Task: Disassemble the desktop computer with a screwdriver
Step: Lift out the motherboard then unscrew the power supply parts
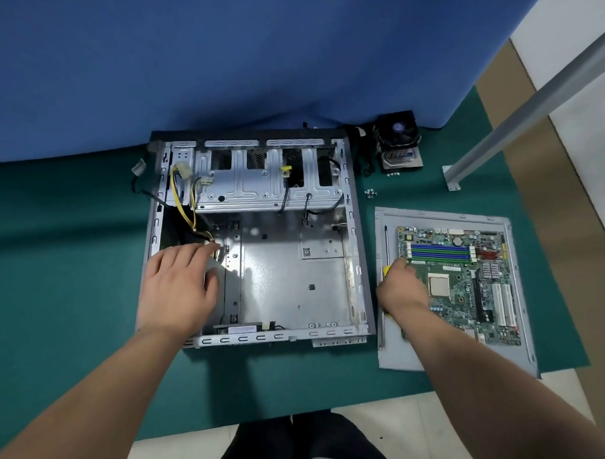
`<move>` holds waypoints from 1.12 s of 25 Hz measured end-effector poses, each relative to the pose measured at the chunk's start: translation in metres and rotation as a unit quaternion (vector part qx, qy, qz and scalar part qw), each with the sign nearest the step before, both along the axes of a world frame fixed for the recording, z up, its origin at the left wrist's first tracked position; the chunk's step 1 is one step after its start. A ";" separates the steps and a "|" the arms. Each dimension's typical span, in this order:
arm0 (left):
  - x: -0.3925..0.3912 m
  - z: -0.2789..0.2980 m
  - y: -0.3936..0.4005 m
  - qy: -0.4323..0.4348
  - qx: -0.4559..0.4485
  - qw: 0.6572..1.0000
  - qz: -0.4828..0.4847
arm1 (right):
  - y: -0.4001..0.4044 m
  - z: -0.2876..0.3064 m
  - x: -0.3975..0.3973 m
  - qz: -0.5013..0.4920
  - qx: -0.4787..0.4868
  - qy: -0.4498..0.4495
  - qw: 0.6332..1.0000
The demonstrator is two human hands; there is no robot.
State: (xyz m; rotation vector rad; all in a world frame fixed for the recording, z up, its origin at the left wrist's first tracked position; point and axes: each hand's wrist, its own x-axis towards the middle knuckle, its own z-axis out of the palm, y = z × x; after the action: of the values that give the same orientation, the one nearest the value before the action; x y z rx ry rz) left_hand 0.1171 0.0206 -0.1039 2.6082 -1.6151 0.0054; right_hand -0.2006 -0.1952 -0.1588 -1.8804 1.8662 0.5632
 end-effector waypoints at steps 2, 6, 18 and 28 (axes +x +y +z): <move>0.000 0.000 -0.001 0.000 -0.005 1.000 -0.001 | -0.005 0.005 -0.002 -0.005 0.010 -0.007 1.000; -0.004 0.007 -0.002 0.010 -0.014 1.000 -0.001 | -0.011 0.045 -0.003 -0.043 -0.046 -0.118 0.991; -0.014 0.055 0.022 0.525 -0.169 0.831 0.070 | 0.184 0.160 0.089 -0.035 -0.003 -0.475 0.879; -0.059 0.047 0.073 0.752 -0.239 0.573 0.222 | 0.283 0.097 0.112 -0.075 0.116 -0.463 0.875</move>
State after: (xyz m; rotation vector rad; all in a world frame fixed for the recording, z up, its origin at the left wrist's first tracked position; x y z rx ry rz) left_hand 0.0583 0.0940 -0.0566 1.3710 -0.1958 -1.1583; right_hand -0.0884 0.0879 -0.0615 -1.4226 1.2017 -0.1723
